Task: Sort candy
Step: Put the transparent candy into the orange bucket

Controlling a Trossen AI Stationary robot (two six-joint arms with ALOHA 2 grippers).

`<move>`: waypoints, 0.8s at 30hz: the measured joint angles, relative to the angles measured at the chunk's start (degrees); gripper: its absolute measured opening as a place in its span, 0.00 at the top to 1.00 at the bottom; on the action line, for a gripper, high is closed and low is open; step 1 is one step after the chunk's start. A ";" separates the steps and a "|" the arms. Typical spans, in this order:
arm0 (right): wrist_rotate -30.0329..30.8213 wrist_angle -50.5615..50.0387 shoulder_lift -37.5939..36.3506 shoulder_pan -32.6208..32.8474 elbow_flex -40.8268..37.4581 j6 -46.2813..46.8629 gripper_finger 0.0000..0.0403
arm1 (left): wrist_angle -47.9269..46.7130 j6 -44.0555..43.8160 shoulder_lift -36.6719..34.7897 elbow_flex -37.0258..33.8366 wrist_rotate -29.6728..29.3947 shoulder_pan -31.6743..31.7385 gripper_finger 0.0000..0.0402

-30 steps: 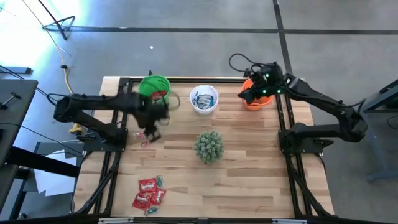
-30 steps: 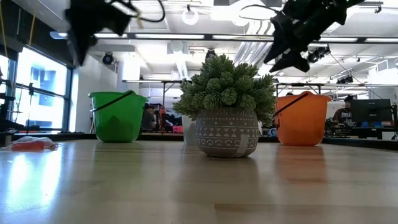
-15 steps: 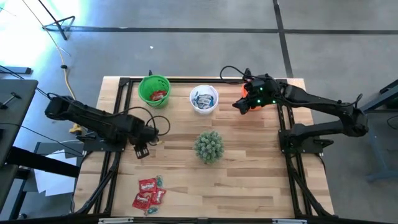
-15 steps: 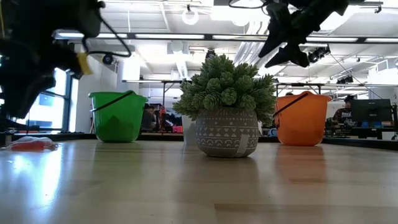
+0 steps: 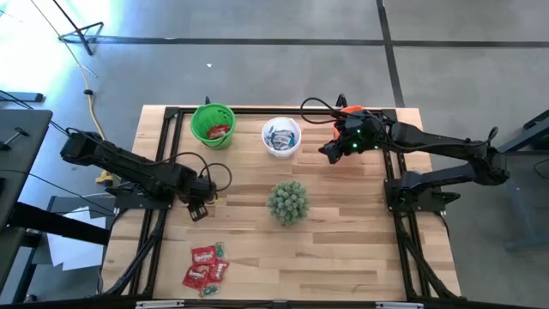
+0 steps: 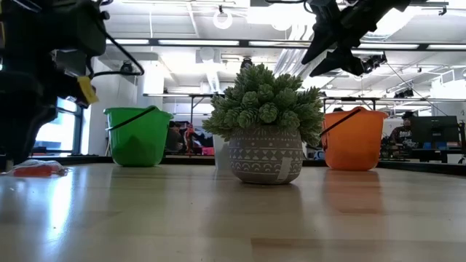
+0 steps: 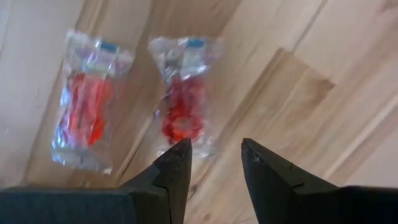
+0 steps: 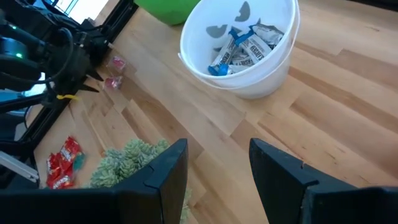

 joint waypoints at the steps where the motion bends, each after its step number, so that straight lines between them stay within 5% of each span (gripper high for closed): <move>1: 0.00 0.00 0.00 0.18 0.00 0.43 0.59 | -0.10 -0.40 0.00 -0.30 -0.01 0.00 0.68; 14: 0.22 2.54 -0.02 1.01 0.00 1.77 0.59 | 7.57 -4.38 -0.15 -6.28 -0.83 0.00 0.70; 21: 0.35 3.50 -0.02 1.01 0.00 0.94 0.59 | 7.45 -6.80 -0.17 -6.42 -0.66 0.07 0.97; 24: 1.02 3.52 -0.02 1.01 0.00 0.73 0.59 | 7.58 -9.35 -0.17 -6.42 -0.59 0.07 0.97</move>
